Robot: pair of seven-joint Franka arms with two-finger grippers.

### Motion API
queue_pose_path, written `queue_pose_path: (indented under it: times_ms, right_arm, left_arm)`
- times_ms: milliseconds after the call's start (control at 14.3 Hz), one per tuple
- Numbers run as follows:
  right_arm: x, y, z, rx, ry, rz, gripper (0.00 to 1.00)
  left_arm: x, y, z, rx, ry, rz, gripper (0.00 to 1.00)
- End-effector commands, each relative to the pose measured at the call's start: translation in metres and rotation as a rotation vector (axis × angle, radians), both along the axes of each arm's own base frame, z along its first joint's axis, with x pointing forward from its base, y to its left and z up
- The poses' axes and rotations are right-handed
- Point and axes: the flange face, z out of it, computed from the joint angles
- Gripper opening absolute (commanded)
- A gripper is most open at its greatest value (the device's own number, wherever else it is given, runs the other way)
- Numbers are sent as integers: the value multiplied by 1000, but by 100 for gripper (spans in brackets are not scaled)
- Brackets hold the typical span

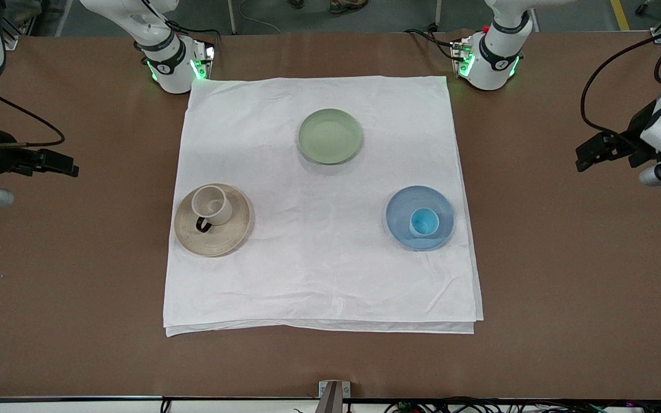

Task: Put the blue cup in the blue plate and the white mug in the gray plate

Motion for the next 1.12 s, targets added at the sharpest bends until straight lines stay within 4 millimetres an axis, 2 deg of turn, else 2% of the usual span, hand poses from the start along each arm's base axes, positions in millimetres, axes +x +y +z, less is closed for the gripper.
queue_pose_path:
  times_ms: [0, 70, 349, 628, 698, 837, 1047]
  right_arm:
    - [-52, 2, 13, -13, -52, 21, 100]
    - [-58, 2, 19, -13, -60, 21, 100]
    - [-77, 5, 44, -14, -84, 26, 100]
    - [-76, 5, 46, -15, -87, 26, 100]
    - [-76, 5, 49, -15, -92, 26, 100]
    - [-70, 6, 68, -14, -115, 23, 100]
    - [-61, 7, 73, -14, -101, 25, 100]
  left_arm:
    - [-27, -10, 4, -9, 12, -27, 100]
    - [-34, -14, 11, -9, 2, -34, 100]
    - [-51, -18, 9, -28, 8, -40, 100]
    - [-44, -19, 10, -43, -10, -46, 100]
    - [-43, -19, 16, -44, -22, -48, 100]
    - [-34, -15, 25, -49, -39, -45, 100]
    - [-33, -8, 29, -50, -41, -38, 100]
